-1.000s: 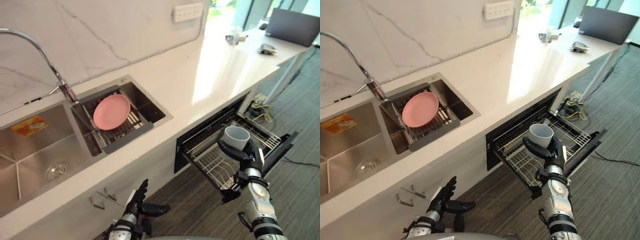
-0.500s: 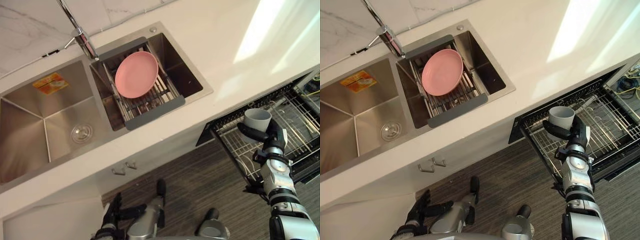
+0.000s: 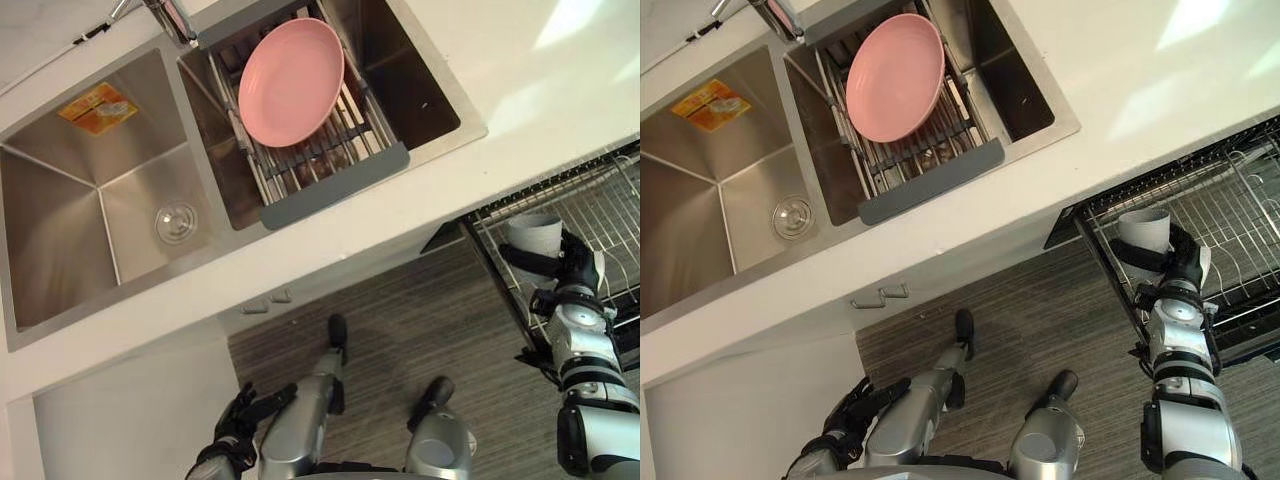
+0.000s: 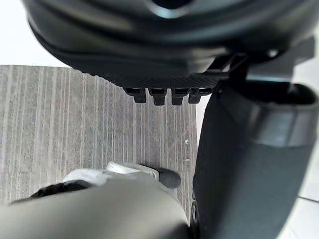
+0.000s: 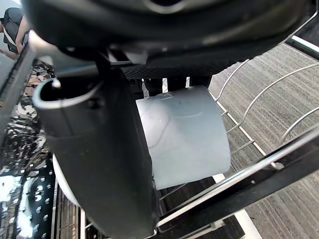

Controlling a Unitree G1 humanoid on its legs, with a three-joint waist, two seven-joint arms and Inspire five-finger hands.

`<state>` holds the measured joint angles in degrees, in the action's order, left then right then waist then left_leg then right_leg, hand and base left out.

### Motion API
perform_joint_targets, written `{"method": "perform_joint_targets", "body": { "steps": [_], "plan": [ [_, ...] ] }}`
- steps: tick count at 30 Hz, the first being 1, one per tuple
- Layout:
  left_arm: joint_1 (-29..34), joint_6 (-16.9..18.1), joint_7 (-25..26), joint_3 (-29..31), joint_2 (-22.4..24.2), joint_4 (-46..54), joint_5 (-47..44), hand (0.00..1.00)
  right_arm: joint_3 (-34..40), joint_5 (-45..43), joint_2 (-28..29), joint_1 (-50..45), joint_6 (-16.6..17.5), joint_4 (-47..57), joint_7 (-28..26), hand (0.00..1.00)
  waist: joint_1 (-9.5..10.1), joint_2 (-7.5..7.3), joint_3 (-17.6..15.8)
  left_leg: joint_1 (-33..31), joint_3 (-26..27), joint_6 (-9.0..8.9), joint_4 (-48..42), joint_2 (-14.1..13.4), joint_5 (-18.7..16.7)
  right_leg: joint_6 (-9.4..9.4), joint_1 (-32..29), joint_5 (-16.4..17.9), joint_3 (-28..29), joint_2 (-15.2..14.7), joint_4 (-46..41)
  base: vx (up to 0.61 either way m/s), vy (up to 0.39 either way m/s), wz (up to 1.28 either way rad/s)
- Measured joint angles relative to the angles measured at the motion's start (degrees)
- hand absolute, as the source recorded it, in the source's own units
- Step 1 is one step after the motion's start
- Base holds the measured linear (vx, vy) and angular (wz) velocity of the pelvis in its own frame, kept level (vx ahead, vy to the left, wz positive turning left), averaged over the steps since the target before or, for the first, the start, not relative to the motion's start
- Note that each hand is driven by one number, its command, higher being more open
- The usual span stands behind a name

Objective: Walk over to the sink, pick up the cup, carry it to the dishwasher, place the cup inside the dishwasher, then close the dishwasher door

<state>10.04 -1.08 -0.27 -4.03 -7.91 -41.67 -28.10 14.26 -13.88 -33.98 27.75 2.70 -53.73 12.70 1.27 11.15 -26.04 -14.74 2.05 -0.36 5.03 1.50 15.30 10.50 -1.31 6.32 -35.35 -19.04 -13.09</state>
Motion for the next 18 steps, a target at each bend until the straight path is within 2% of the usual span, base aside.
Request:
{"method": "perform_joint_targets", "body": {
  "steps": [6, 8, 11, 13, 14, 16, 17, 18],
  "plan": [
    [-0.12, -0.04, 0.14, 0.17, -0.05, 0.00, 0.09, 1.00, 0.62, -0.76, 0.18, 0.27, -0.21, 0.23, 0.88, 1.00, 0.24, -0.06, -0.32, 0.44, -0.11, 0.24, 0.00, -0.33, 0.23, 0.15, 0.11, 0.82, 0.54, 0.21, -0.84, 0.00, -0.081, 0.01],
    [-0.12, -0.13, 0.30, 0.26, -0.05, -0.01, 0.25, 1.00, 1.47, -2.94, 1.37, -1.23, -0.13, 3.71, 0.94, 1.00, 0.01, -0.22, -0.42, 1.08, -0.16, 0.16, 0.00, -0.35, 0.17, 0.07, 0.92, 0.95, 0.71, 0.33, -0.75, 0.02, -0.074, 0.08],
    [-0.15, -2.15, 0.15, 2.06, 0.06, -0.09, 1.00, 1.00, 4.54, -7.55, 6.65, -5.55, 1.69, 15.00, 2.24, 1.00, -0.68, -1.22, -0.41, 2.63, -0.09, -0.42, 0.02, -0.50, -0.26, 0.07, 2.77, 0.98, 1.14, 0.73, 0.26, 0.00, -0.076, 0.00],
    [-0.15, -3.99, -0.20, 4.68, 0.10, -1.16, 0.99, 1.00, 7.21, -7.49, 13.05, -11.18, 4.29, 26.22, 4.02, 1.00, -1.24, -2.81, 0.76, 3.53, 0.34, -0.83, 0.11, -0.83, -0.64, 0.13, 3.90, 0.95, 1.42, 1.16, 1.17, -0.02, -0.074, -0.10],
    [-0.14, -4.54, -0.18, 5.40, 0.11, -1.57, 0.98, 1.00, 8.08, -7.50, 14.60, -12.86, 4.54, 29.07, 4.34, 1.00, -1.38, -3.29, 1.44, 3.58, 0.40, -0.93, 0.26, -0.91, -0.74, 0.17, 4.05, 0.93, 1.43, 1.32, 1.44, -0.01, -0.061, -0.09],
    [0.07, -6.49, 0.40, 8.69, 0.15, -2.79, 0.99, 1.00, 11.24, -8.39, 19.61, -19.42, 5.67, 38.47, 5.30, 1.00, -1.58, -6.05, 3.14, 5.27, 1.83, -1.38, 0.33, -1.38, -1.85, 0.21, 5.37, 0.90, 2.42, 1.74, 2.39, -0.01, -0.079, -0.24],
    [0.25, -6.78, 0.63, 9.48, 0.20, -3.26, 0.98, 1.00, 11.98, -8.85, 20.69, -20.69, 5.95, 40.38, 5.21, 1.00, -1.59, -6.73, 3.60, 5.88, 2.78, -1.27, 0.33, -1.67, -2.54, 0.22, 5.62, 0.89, 3.10, 1.91, 2.73, -0.02, -0.072, -0.55],
    [0.61, -7.72, 1.53, 11.63, 0.60, -3.81, 0.97, 1.00, 13.40, -9.68, 22.79, -22.93, 7.24, 43.53, 4.84, 1.00, -1.68, -8.21, 4.69, 7.13, 4.45, -0.87, 0.33, -2.12, -3.43, 0.38, 6.17, 0.55, 4.65, 2.23, 3.81, -0.02, -0.063, -0.70]
  ]
}}
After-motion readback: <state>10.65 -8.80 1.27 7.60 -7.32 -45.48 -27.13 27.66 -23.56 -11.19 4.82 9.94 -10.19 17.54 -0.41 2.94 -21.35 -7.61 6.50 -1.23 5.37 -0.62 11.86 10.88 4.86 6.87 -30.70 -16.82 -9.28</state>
